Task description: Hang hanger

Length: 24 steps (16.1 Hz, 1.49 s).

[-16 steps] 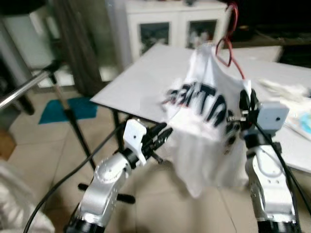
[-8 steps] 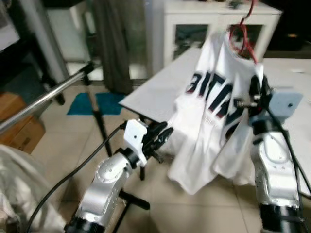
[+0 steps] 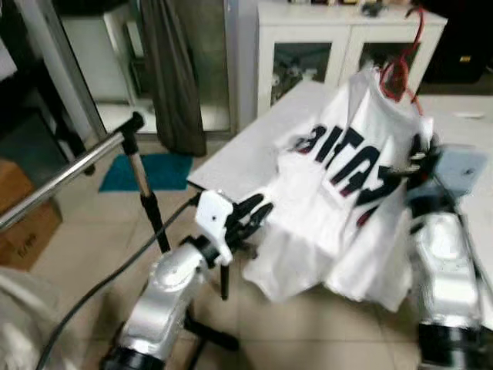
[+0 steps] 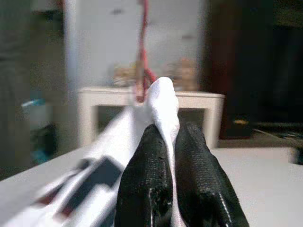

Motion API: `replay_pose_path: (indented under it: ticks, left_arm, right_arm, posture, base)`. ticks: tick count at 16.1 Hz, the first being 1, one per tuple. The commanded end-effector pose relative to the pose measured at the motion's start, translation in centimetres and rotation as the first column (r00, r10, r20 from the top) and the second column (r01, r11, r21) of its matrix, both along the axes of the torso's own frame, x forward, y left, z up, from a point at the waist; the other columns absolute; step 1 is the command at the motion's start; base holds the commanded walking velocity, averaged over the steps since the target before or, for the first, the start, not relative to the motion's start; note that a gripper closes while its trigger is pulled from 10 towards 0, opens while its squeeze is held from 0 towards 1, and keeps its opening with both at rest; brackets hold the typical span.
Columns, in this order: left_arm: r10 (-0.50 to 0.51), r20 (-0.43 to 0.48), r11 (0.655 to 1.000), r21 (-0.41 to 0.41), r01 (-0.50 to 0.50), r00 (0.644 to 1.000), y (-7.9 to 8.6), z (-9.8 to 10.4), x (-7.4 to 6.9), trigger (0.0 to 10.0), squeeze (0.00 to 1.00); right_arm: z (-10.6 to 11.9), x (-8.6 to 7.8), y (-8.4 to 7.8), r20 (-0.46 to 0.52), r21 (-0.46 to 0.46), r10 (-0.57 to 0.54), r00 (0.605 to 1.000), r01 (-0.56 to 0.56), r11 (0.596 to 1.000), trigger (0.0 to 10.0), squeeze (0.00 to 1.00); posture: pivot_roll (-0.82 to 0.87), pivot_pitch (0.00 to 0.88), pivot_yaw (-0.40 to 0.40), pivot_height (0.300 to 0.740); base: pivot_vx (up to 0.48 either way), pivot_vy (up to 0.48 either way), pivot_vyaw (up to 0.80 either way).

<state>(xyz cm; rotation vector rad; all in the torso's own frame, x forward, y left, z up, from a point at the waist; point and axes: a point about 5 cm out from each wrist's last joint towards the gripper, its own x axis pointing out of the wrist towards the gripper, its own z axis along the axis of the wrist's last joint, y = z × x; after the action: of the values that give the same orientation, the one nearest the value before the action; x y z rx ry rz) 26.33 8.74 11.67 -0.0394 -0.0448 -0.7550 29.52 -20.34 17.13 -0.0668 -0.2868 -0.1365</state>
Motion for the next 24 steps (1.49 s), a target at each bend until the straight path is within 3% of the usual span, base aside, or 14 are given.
replay_pose_path:
  ticks: [1,14,17,22,23,24]
  left_arm:
    - [-0.008,0.022,1.0,0.005,0.008,1.0,-0.4,0.4,0.1,10.0,0.0]
    - [-0.005,0.022,1.0,0.004,0.004,1.0,-0.4,0.4,-0.1,10.0,0.0]
    - [-0.003,0.021,1.0,0.003,0.003,1.0,-0.4,0.4,0.0,10.0,0.0]
    - [-0.006,0.024,1.0,-0.006,0.006,1.0,-0.5,0.5,0.2,10.0,0.0]
    - [-0.005,0.032,1.0,-0.009,0.005,0.999,-0.5,0.6,0.4,10.0,0.0]
    - [-0.002,0.052,1.0,-0.005,0.003,0.999,-0.5,0.9,0.6,10.0,0.0]
  right_arm:
    - [0.9,-0.2,0.3,0.043,0.002,0.02,0.999,-0.02,1.0,10.0,0.0]
    - [0.7,-0.3,1.2,0.039,0.013,0.056,0.998,-0.057,0.998,10.0,0.0]
    - [1.1,-0.2,1.0,0.048,0.012,0.055,0.997,-0.055,0.998,10.0,0.0]
    - [1.8,0.7,-2.0,0.019,-0.059,-0.087,0.996,0.088,0.994,10.0,0.0]
    - [1.7,1.0,-2.8,-0.014,-0.081,-0.101,0.995,0.099,0.992,10.0,0.0]
    - [0.9,1.6,-2.5,-0.095,-0.088,-0.036,0.995,0.028,0.996,10.0,0.0]
  posture:
    - [0.03,0.0,0.008,0.723]
    - [0.04,0.0,0.0,0.723]
    - [0.04,0.0,0.002,0.723]
    - [0.03,0.0,0.0,0.723]
    - [0.03,0.0,-0.002,0.723]
    - [0.03,0.0,-0.003,0.723]
  base:
    - [0.322,-0.352,0.0]
    - [0.315,-0.357,0.0]
    - [0.314,0.0,0.0]
    - [0.0,0.0,0.0]
    - [0.0,0.0,0.0]
    - [0.0,0.0,0.0]
